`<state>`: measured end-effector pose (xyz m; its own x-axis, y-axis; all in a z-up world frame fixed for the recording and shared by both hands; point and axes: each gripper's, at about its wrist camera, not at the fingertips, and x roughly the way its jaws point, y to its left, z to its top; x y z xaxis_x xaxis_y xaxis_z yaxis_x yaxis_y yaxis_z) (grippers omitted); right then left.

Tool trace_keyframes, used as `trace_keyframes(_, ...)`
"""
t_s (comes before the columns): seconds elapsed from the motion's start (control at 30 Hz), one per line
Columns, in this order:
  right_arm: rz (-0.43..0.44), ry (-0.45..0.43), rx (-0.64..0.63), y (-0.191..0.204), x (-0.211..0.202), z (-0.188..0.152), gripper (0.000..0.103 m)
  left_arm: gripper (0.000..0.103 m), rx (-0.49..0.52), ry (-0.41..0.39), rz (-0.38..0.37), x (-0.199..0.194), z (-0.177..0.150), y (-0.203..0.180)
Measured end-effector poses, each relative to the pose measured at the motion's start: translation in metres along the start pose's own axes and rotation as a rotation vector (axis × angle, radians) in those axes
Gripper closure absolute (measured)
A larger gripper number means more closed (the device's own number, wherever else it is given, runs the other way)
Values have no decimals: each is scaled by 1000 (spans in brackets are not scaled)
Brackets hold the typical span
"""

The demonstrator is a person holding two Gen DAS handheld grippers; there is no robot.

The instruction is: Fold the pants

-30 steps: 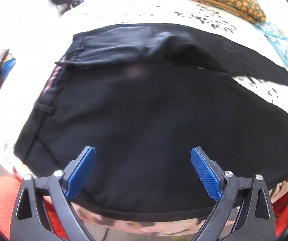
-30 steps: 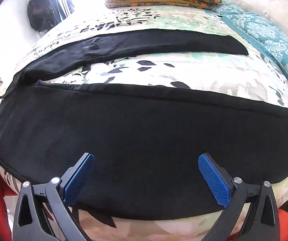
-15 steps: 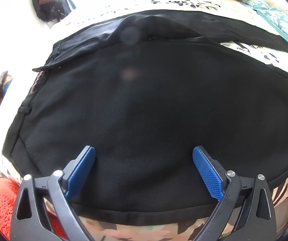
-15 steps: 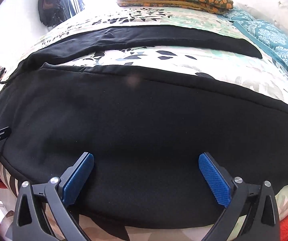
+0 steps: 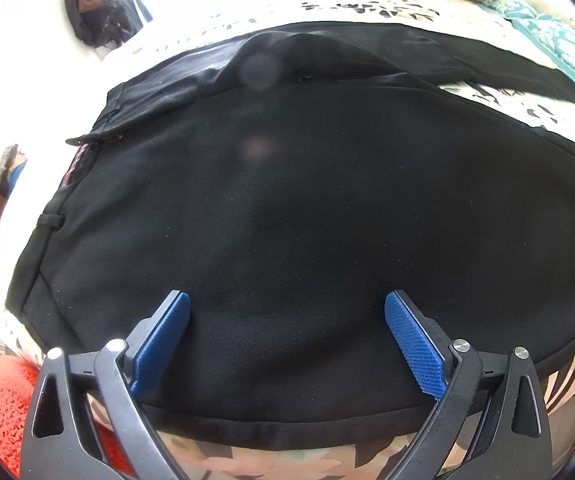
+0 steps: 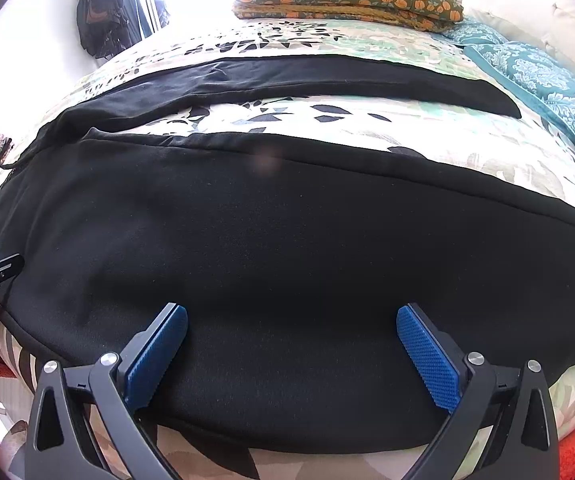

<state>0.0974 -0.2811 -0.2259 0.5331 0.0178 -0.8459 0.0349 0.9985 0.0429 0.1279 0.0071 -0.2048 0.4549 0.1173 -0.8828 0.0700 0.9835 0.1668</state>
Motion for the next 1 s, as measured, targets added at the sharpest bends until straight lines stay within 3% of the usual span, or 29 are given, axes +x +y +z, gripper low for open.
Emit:
trace_keyframes(0.67, 3, -11, 8, 1, 0, 0, 0, 4, -3, -6, -1, -5, 0, -1)
trace_keyframes(0.77, 4, -10, 8, 0, 0, 0, 0, 5, -53, -16, -80, -15, 20, 16)
trace_keyframes(0.83, 0, -13, 6, 0, 0, 0, 0, 5, -59, -107, -41, -21, 45, 29)
trace_keyframes(0.9, -2, -15, 8, 1, 0, 0, 0, 5, -59, -150, 28, -10, 74, 41)
trace_keyframes(0.97, -7, -13, 9, 1, 1, 0, 0, 5, -61, -89, 46, 19, 99, 56)
trace_keyframes(1.0, -9, -12, 10, 1, 1, 0, 0, 5, -74, -41, 92, 37, 107, 63)
